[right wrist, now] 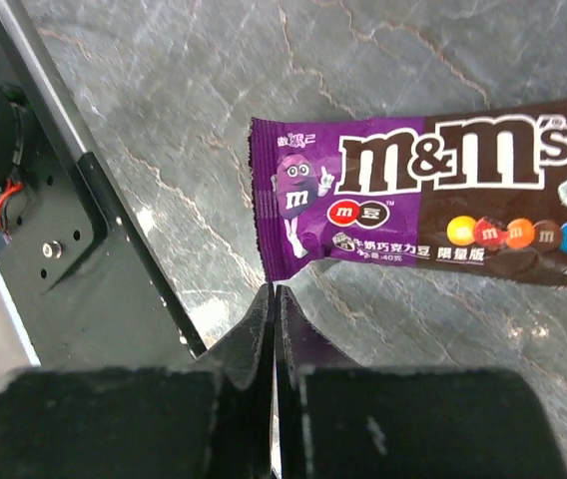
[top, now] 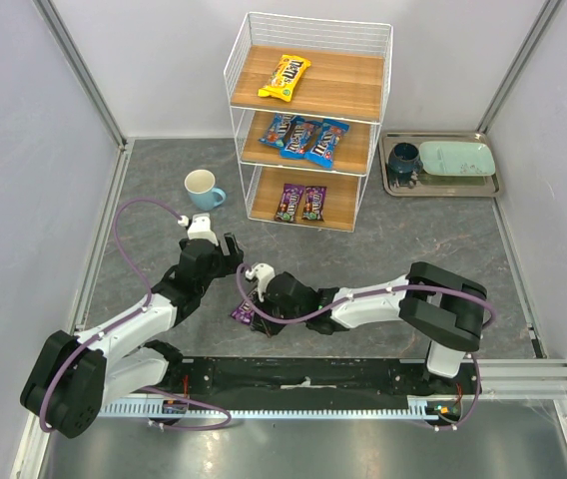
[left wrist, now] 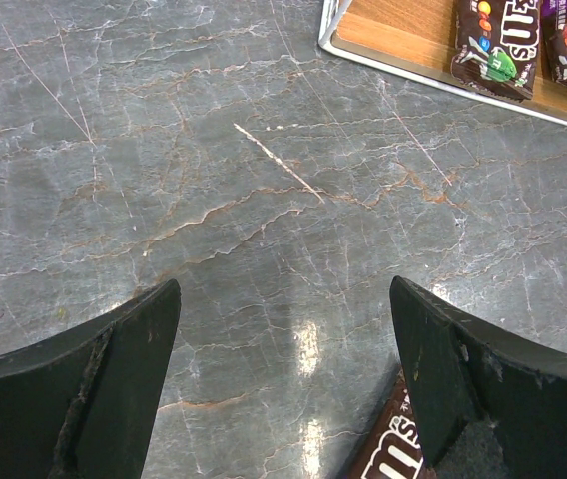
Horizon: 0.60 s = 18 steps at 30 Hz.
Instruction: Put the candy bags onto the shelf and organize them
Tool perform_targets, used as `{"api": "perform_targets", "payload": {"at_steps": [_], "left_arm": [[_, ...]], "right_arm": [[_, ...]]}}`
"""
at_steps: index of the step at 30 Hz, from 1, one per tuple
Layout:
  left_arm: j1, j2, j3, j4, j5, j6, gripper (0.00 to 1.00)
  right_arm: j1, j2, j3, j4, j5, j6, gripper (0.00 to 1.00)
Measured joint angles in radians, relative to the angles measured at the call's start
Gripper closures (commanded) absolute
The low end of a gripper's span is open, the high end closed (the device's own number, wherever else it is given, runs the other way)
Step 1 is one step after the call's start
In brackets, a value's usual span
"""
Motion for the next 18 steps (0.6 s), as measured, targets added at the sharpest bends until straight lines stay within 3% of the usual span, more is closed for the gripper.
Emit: {"api": "perform_targets", "payload": {"at_steps": [8, 13, 18], "left_arm": [[0.000, 0.000, 0.000, 0.000, -0.002, 0.000, 0.08], [0.000, 0.000, 0.000, -0.001, -0.005, -0.001, 0.08], [0.002, -0.001, 0.000, -0.002, -0.014, -0.003, 0.12]], "right_arm": [[-0.025, -0.117, -0.051, 0.019, 0.053, 0.009, 1.00], [-0.123, -0.243, -0.063, -0.019, 0.087, -0.007, 1.00], [-0.211, -0.210, 0.020, -0.106, 0.112, -0.043, 1.00]]}}
